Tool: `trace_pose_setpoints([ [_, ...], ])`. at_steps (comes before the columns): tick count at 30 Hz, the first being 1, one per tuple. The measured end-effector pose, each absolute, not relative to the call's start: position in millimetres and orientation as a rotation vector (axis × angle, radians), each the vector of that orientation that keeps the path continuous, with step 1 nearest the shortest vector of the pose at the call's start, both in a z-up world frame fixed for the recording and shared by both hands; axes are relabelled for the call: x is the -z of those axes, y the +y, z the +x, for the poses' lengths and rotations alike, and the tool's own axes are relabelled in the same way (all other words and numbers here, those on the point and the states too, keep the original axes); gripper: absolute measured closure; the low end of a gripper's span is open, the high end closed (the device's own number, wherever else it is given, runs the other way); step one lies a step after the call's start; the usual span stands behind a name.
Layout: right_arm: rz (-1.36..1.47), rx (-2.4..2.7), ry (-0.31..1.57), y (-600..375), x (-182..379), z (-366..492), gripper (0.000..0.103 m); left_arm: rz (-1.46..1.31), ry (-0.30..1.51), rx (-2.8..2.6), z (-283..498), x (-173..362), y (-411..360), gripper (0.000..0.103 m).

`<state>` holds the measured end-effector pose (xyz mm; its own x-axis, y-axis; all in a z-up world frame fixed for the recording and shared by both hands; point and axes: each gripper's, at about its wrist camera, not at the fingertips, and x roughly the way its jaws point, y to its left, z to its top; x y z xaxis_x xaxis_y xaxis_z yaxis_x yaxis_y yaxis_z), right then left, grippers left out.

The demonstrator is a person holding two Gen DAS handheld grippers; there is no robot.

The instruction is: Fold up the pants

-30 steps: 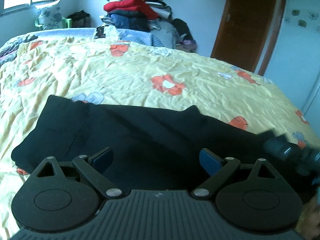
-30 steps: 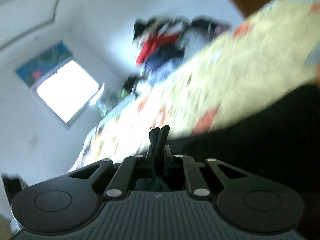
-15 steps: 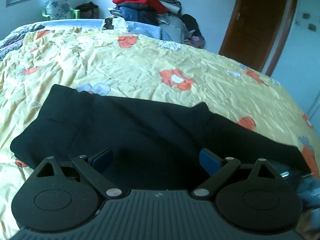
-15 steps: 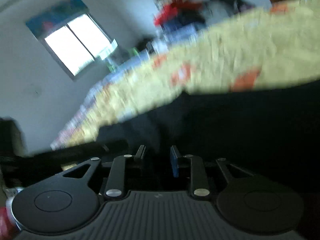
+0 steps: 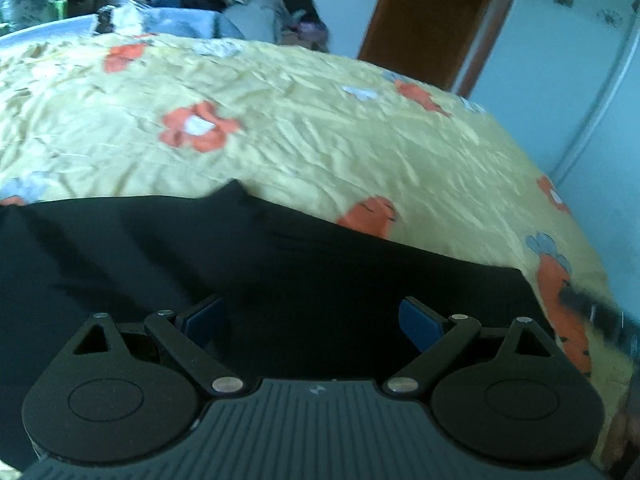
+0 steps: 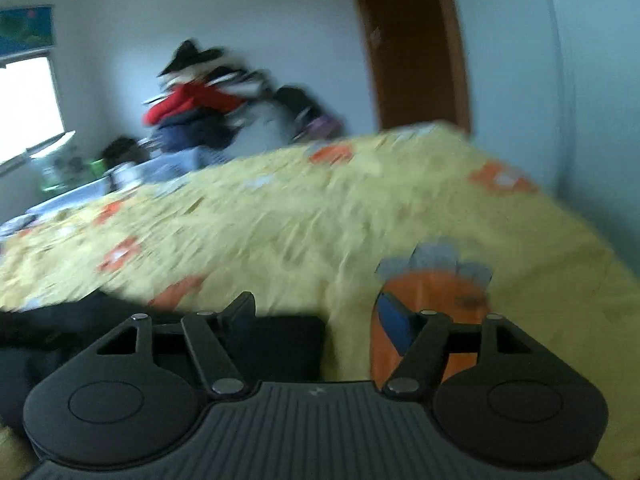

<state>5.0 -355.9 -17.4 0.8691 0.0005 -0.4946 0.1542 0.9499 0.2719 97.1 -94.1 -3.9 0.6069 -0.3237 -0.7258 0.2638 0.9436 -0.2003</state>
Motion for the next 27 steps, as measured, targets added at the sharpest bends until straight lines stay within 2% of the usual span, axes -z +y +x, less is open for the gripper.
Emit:
trace_pose_setpoints([
  [4,0.514,-0.13,0.623,-368.9,46.2,-15.3,0.035,0.025,0.844,0.413,100.4,5.1,-132.2,0.008],
  [6,0.531,-0.184,0.636,-364.0,55.1,-18.7,0.043,0.084,0.843,0.445,102.9,12.9,-153.8,0.007],
  [7,0.48,-0.179,0.649,-359.5,51.2,-25.5,0.061,0.115,0.846,0.441,106.4,20.4,-162.7,0.007],
  [8,0.404,-0.152,0.674,-356.1,47.9,-27.7,0.072,0.153,0.85,0.411,108.2,28.4,-168.8,0.007],
  [11,0.222,-0.019,0.695,-349.5,31.2,-39.4,0.071,0.147,0.778,0.357,103.2,32.5,-164.7,0.007],
  [13,0.108,0.075,0.62,-338.1,16.4,-44.6,0.07,0.123,0.747,0.335,95.9,29.8,-158.0,0.007],
  [16,0.184,-0.06,0.529,-323.2,7.7,-33.6,0.07,0.133,0.695,0.282,83.2,26.7,-147.7,0.007],
  [19,0.198,-0.141,0.598,-299.3,26.1,-3.4,0.07,0.179,0.659,0.242,73.9,24.0,-134.4,0.006],
  [21,0.134,-0.097,0.642,-285.9,41.8,8.7,0.071,0.188,0.671,0.227,71.3,29.2,-124.9,0.002],
  [27,0.134,-0.016,0.594,-286.4,27.9,5.2,0.067,0.119,0.678,0.236,67.7,43.6,-106.6,0.0],
])
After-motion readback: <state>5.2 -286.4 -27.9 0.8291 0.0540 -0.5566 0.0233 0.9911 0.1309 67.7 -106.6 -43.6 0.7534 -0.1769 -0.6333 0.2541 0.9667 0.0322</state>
